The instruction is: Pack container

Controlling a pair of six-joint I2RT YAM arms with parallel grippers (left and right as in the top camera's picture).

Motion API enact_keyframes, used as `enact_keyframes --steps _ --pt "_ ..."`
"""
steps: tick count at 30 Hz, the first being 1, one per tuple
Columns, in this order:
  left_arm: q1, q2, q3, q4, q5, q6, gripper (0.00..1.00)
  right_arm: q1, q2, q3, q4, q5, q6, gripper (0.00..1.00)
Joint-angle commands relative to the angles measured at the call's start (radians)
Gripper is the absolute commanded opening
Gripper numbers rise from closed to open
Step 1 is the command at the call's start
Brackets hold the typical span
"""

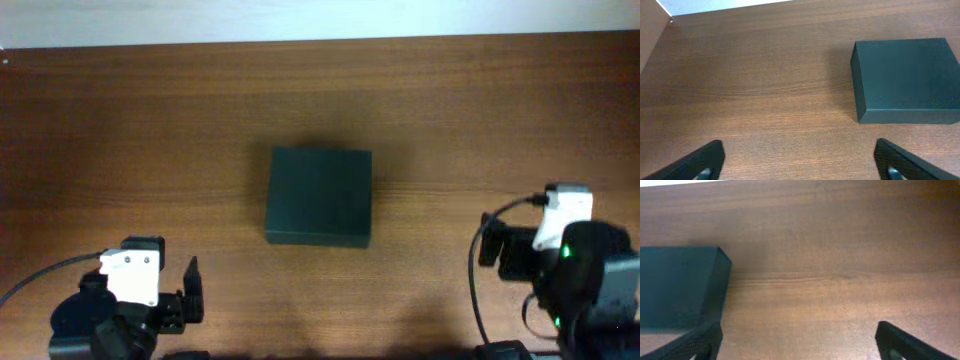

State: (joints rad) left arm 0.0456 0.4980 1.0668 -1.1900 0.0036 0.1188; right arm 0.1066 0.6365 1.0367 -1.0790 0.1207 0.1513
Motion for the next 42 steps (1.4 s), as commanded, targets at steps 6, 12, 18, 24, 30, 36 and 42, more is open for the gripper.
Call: enact_keyframes --steps 6,12,18,24,30,36,42 --pt "0.002 -0.003 -0.008 0.0 0.011 0.009 0.99 0.004 -0.082 -0.077 -0.035 0.026 0.023 0.99" --pt "0.002 -0.003 -0.008 0.0 0.011 0.009 0.99 0.004 -0.082 -0.077 -0.035 0.026 0.023 0.99" --pt "0.002 -0.003 -0.008 0.0 0.011 0.009 0.99 -0.001 -0.124 -0.077 -0.048 0.066 0.018 0.99" --pt "0.002 -0.003 -0.008 0.0 0.011 0.01 0.99 -0.01 -0.435 -0.171 -0.023 0.05 0.066 0.99" --pt "0.002 -0.003 -0.008 0.0 0.011 0.01 0.99 -0.022 -0.628 -0.578 0.53 0.053 0.062 0.99" --pt "0.002 -0.003 -0.008 0.0 0.011 0.01 0.99 -0.021 -0.633 -0.789 0.773 0.052 -0.08 0.99" --pt "0.002 -0.003 -0.008 0.0 0.011 0.009 0.99 -0.012 -0.633 -0.91 0.671 -0.023 -0.093 0.99"
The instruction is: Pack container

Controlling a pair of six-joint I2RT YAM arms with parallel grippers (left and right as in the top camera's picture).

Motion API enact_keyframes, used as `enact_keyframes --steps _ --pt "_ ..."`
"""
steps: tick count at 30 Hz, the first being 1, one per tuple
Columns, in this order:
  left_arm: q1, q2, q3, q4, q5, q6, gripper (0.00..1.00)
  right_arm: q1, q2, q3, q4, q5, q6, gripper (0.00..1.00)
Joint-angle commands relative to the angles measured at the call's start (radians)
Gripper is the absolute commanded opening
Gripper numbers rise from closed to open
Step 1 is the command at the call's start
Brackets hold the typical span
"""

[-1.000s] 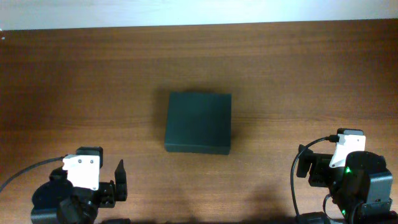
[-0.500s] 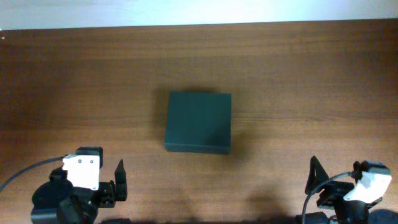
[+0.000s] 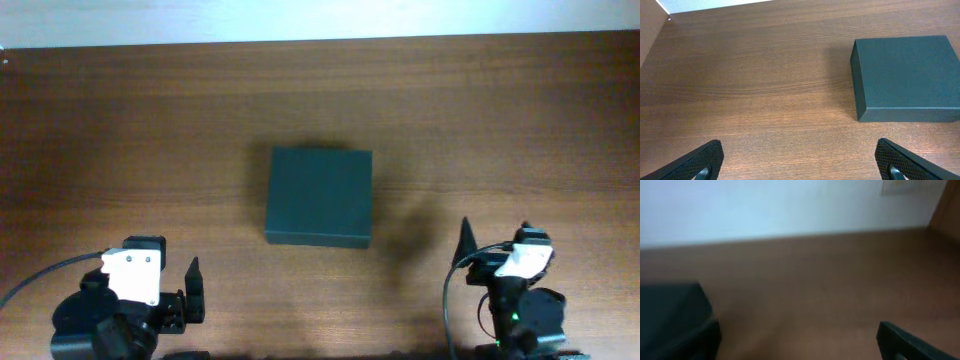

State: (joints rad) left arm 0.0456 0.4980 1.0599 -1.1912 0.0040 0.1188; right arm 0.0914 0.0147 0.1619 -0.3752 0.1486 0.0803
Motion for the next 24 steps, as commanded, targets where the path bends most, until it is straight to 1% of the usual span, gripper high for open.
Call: enact_keyframes --steps 1,4,6,24 --pt "0.002 -0.003 -0.001 0.001 0.011 0.009 0.99 0.007 -0.011 -0.04 -0.047 -0.06 -0.023 0.99" --pt "0.002 -0.003 -0.001 0.001 0.011 0.01 0.99 0.02 -0.011 -0.039 -0.048 -0.075 -0.059 0.99" --pt "0.002 -0.003 -0.001 0.001 0.011 0.009 0.99 0.02 -0.011 -0.039 -0.055 -0.1 -0.058 0.99" --pt "0.002 -0.003 -0.001 0.001 0.011 0.01 0.99 0.019 -0.01 -0.039 -0.052 -0.1 -0.058 0.99"
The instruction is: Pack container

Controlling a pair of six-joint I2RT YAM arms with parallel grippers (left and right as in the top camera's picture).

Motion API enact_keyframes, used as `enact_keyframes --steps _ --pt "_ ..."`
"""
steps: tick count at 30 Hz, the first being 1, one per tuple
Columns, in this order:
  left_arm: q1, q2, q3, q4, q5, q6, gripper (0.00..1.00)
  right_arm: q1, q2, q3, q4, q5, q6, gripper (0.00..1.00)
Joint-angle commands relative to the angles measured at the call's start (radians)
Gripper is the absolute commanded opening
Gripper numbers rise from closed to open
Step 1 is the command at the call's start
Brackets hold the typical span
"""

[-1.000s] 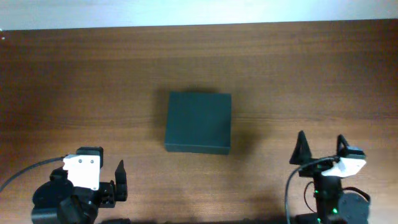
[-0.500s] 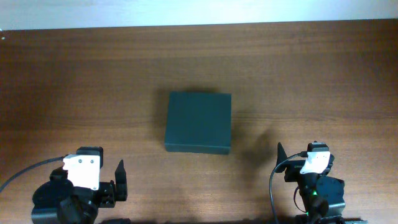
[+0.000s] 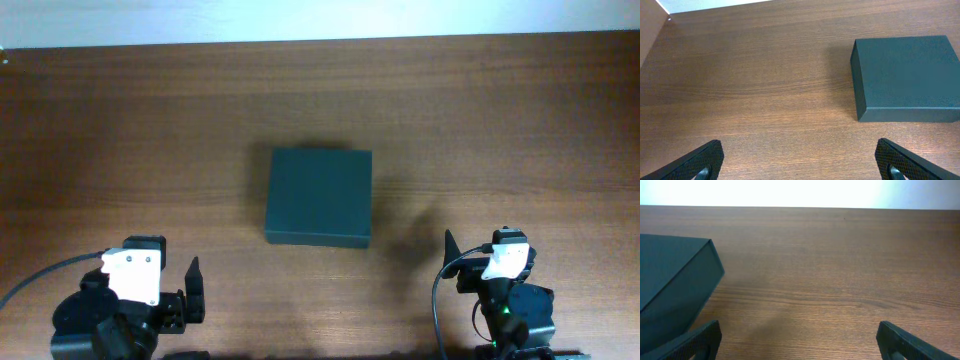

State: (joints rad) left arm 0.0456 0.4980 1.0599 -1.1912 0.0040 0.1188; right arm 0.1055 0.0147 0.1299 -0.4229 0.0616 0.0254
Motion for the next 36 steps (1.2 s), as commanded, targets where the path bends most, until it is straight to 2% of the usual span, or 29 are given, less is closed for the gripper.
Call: enact_keyframes --steps 1,3,5,9,14,18,20,26,36 --pt "0.002 -0.003 -0.001 0.001 0.011 0.01 0.99 0.005 -0.01 -0.006 -0.004 -0.013 -0.003 0.99" --pt "0.003 -0.01 -0.003 -0.008 0.013 0.009 0.99 0.005 -0.01 -0.006 -0.004 -0.013 -0.003 0.99" --pt "0.0 -0.06 -0.038 0.033 0.074 0.01 0.99 0.005 -0.01 -0.006 -0.004 -0.013 -0.003 0.99" --pt "-0.013 -0.241 -0.344 0.333 0.19 -0.005 0.99 0.005 -0.01 -0.006 -0.004 -0.013 -0.003 0.99" --pt "-0.017 -0.354 -0.705 0.784 0.191 -0.059 0.99 0.005 -0.01 -0.006 -0.004 -0.013 -0.003 0.99" --pt "-0.031 -0.484 -0.929 1.04 0.129 -0.059 0.99 0.005 -0.01 -0.006 -0.004 -0.013 -0.003 0.99" --pt "-0.037 -0.486 -0.976 1.094 0.112 -0.059 0.99 0.005 -0.01 -0.006 -0.004 -0.013 -0.003 0.99" --pt "-0.108 -0.493 -1.032 1.071 -0.053 -0.058 0.99 0.005 -0.01 -0.006 -0.004 -0.013 -0.003 0.99" --pt "-0.117 -0.493 -1.032 1.072 -0.034 -0.059 0.99 0.005 -0.01 -0.006 -0.004 -0.013 -0.003 0.99"
